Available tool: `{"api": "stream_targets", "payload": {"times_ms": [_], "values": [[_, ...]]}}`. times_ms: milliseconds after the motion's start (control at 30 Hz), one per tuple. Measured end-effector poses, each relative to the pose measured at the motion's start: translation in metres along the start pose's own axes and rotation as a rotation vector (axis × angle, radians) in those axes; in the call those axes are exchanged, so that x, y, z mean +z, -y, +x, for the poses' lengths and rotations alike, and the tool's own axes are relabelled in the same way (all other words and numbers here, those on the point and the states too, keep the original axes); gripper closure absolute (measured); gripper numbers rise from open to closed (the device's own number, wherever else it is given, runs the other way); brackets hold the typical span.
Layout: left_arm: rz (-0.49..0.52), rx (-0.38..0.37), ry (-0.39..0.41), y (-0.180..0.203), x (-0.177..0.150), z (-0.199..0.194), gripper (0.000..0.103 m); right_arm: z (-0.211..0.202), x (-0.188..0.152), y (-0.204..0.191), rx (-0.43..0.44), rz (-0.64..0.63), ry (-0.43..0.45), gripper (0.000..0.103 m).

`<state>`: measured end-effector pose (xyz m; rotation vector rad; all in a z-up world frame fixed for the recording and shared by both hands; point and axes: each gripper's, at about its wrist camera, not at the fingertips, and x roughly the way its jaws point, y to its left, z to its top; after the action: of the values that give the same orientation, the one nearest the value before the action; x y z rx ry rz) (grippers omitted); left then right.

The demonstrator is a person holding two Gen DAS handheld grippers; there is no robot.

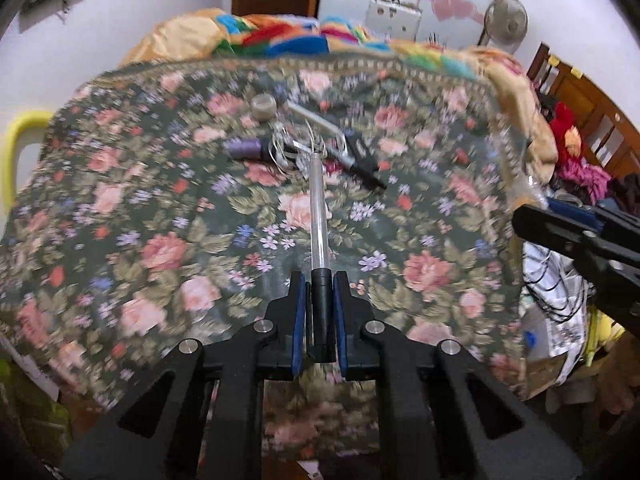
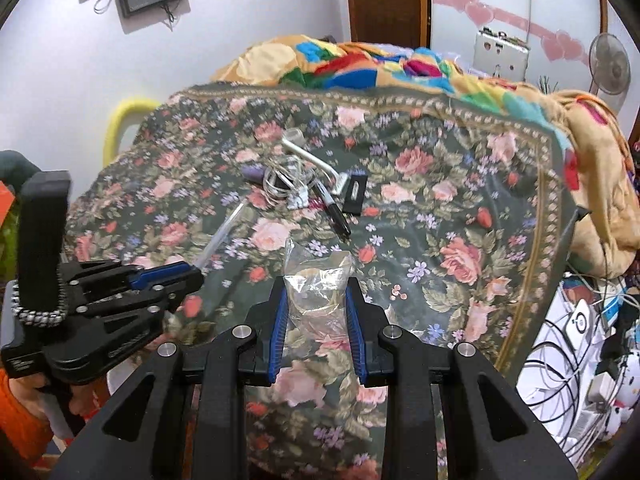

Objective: Collect trash
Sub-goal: 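Grasp the clear pen with the left gripper while the right gripper carries the bag toward the bin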

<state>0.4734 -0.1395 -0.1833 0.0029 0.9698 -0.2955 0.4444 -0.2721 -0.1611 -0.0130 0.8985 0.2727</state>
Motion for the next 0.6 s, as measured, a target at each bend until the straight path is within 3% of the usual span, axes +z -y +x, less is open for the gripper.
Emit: {"api": "stream_targets", "payload": {"times_ms": [233, 600], "values": [[-0.018, 0.045, 0.115, -0.005, -0.016, -0.089, 0.091, -0.058, 0.003, -0.034, 0.004, -0.044, 0.078, 0.078], [-0.082, 0.168, 0.241, -0.038, -0.084, -0.208, 0.091, -0.124, -0.008, -0.113, 0.061, -0.155, 0.166, 0.078]]}}
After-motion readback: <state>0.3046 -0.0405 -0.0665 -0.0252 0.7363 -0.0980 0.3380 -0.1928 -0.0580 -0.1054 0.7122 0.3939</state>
